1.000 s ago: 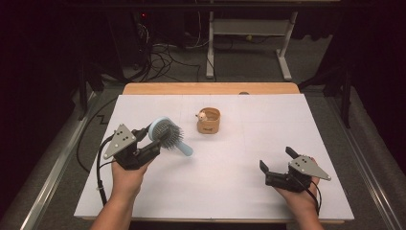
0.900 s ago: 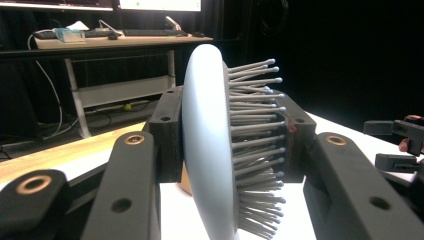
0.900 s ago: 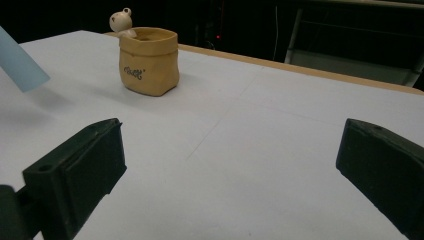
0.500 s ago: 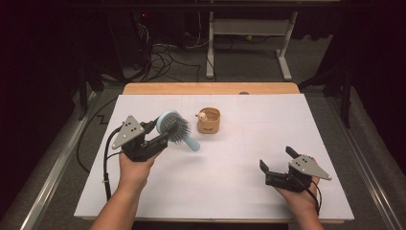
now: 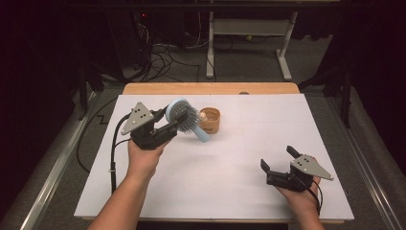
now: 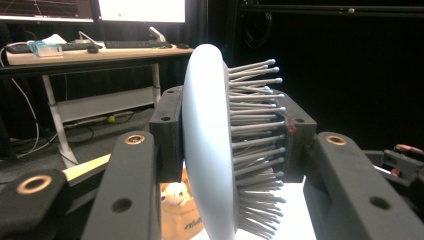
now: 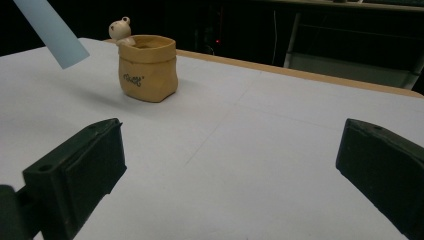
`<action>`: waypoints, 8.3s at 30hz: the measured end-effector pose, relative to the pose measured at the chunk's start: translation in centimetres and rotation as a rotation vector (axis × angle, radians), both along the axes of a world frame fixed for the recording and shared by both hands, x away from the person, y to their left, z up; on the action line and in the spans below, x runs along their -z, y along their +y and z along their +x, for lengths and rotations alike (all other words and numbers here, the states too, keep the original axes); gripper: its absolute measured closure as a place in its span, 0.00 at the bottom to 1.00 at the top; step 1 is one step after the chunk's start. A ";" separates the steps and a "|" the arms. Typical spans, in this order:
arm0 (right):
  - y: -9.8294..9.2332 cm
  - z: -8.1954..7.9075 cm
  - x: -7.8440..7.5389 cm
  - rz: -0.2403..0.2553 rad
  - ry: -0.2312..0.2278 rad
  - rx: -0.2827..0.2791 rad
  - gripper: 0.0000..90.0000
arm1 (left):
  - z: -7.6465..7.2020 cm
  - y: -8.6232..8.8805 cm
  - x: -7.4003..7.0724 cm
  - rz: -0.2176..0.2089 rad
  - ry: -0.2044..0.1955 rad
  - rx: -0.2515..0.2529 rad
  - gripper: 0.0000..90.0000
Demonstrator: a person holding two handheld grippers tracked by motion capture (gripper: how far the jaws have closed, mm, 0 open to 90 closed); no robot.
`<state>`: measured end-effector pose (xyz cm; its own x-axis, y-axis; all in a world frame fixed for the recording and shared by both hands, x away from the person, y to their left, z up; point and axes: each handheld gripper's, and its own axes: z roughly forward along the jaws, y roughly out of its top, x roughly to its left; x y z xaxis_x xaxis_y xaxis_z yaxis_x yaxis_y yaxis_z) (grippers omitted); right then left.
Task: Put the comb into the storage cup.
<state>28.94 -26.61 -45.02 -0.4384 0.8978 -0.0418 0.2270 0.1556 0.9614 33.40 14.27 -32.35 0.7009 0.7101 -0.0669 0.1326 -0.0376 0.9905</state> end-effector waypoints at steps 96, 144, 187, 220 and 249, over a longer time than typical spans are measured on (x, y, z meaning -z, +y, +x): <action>-0.8 0.0 -0.1 0.050 -0.016 0.012 0.00 | 10.3 -4.7 -0.8 0.064 0.091 -0.127 0.63; -1.2 0.0 -0.1 0.076 -0.015 0.015 0.00 | 11.3 -6.4 2.1 0.086 0.150 -0.125 0.62; -1.1 0.0 -0.1 0.069 -0.009 0.011 0.00 | 12.2 -6.0 2.6 0.134 0.165 -0.134 0.50; -1.2 0.0 0.0 0.069 -0.009 0.012 0.00 | 13.4 -3.1 3.9 0.149 0.226 -0.178 0.25; -1.0 0.0 0.0 0.059 -0.009 0.011 0.00 | 13.2 -2.1 4.3 0.126 0.222 -0.186 0.17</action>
<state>28.94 -27.60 -45.03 -0.4285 0.9035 0.0070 0.2194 0.0965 0.9709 46.59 12.19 -36.68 0.5360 0.8374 -0.1066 0.3612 -0.1133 0.9256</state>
